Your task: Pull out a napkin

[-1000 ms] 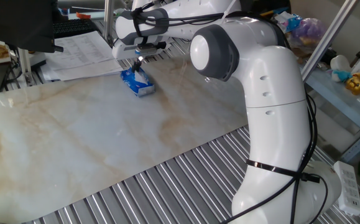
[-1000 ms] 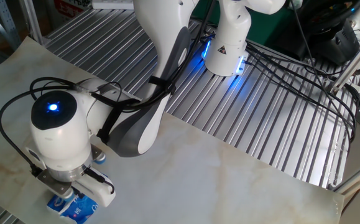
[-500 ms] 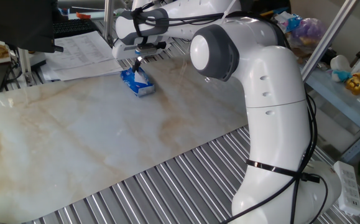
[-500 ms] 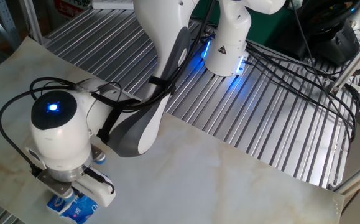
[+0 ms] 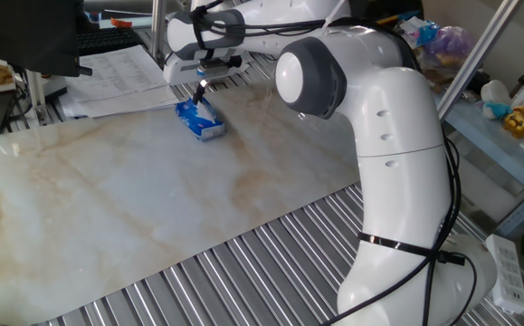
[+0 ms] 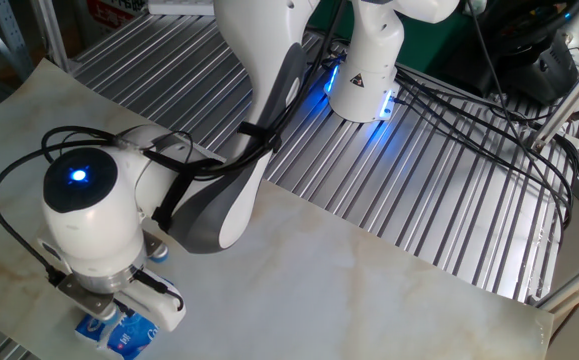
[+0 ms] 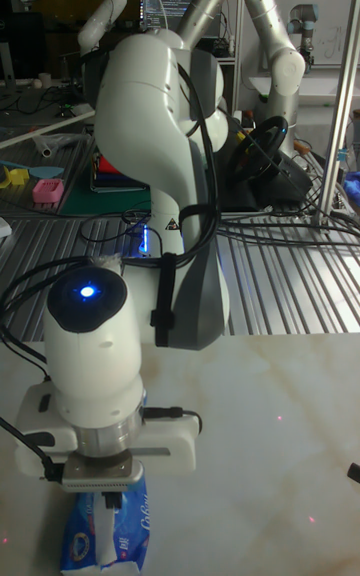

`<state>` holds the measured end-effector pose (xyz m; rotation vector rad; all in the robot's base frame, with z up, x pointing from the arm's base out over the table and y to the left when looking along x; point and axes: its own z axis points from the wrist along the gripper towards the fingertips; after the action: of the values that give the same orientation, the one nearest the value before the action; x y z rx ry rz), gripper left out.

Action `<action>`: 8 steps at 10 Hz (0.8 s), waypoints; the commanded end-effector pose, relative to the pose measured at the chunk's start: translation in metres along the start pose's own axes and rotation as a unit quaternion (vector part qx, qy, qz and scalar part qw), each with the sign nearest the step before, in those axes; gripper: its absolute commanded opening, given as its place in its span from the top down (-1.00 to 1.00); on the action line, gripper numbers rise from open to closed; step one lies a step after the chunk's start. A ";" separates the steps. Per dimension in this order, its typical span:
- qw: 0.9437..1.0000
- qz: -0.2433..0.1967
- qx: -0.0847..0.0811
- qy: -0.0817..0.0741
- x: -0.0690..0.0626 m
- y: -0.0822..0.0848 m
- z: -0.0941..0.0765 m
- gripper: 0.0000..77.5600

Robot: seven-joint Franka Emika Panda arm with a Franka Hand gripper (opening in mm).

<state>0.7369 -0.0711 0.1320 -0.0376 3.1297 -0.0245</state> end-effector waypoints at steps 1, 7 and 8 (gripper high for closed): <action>1.000 0.003 -0.005 0.007 -0.001 -0.001 -0.010 0.97; 1.000 0.002 -0.013 0.016 -0.002 -0.003 -0.036 0.97; 1.000 0.005 -0.013 0.017 0.000 -0.004 -0.046 0.97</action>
<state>0.7369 -0.0733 0.1667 -0.0310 3.1651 0.0132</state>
